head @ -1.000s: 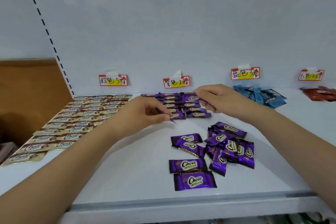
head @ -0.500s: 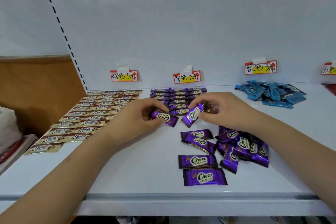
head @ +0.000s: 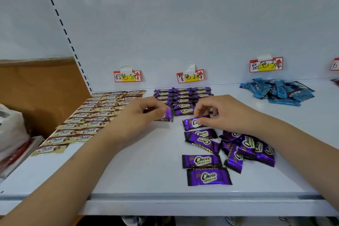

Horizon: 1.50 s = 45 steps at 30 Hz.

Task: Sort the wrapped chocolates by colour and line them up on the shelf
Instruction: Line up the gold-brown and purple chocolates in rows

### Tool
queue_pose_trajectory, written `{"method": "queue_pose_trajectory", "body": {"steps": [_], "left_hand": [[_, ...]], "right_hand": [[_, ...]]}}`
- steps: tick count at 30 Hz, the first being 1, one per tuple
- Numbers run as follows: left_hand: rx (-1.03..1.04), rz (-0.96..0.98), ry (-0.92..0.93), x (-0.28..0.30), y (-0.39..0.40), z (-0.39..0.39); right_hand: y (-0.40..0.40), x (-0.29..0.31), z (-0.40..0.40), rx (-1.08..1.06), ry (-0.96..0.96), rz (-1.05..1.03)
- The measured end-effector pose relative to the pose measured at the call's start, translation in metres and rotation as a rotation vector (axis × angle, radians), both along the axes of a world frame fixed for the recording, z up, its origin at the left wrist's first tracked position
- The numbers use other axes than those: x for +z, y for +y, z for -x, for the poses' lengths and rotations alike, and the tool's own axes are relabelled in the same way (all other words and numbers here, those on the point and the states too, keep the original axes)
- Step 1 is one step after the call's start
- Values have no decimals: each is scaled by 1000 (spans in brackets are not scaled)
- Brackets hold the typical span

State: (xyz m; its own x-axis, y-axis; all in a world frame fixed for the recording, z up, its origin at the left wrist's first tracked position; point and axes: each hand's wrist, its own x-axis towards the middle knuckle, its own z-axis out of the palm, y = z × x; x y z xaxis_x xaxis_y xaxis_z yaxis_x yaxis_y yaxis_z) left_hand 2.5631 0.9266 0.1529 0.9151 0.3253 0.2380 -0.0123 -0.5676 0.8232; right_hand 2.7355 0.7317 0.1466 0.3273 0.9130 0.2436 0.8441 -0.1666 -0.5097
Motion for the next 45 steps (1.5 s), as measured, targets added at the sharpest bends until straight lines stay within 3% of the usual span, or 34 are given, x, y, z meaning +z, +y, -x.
{"method": "queue_pose_trajectory", "body": {"steps": [3,8,13,27,31,35,39,42,45], "left_hand": [[12,-379,90,-4,5,3],[-38,-526,207,-3,17,7],[-7,-605,169,-6,20,1],[-1,-638,135,-10,20,-3],[20,-620,89,-10,17,-3],[-1,-485,-8,-7,-4,-4],[-142,-400,79,-8,-38,-9],[-145,-480,143,-18,-61,-16],[-123,-487,127,-20,-77,-28]], "right_hand": [[1,0,0,15,-75,11],[-4,1,0,49,-92,37],[6,-3,0,27,-155,14],[10,-3,6,47,-243,50],[-1,6,0,-20,-176,-10],[-22,24,-10,-137,-38,-88],[-52,26,-8,-138,-23,33],[-76,7,-12,-151,-151,182],[-100,-5,-18,-241,-118,199]]}}
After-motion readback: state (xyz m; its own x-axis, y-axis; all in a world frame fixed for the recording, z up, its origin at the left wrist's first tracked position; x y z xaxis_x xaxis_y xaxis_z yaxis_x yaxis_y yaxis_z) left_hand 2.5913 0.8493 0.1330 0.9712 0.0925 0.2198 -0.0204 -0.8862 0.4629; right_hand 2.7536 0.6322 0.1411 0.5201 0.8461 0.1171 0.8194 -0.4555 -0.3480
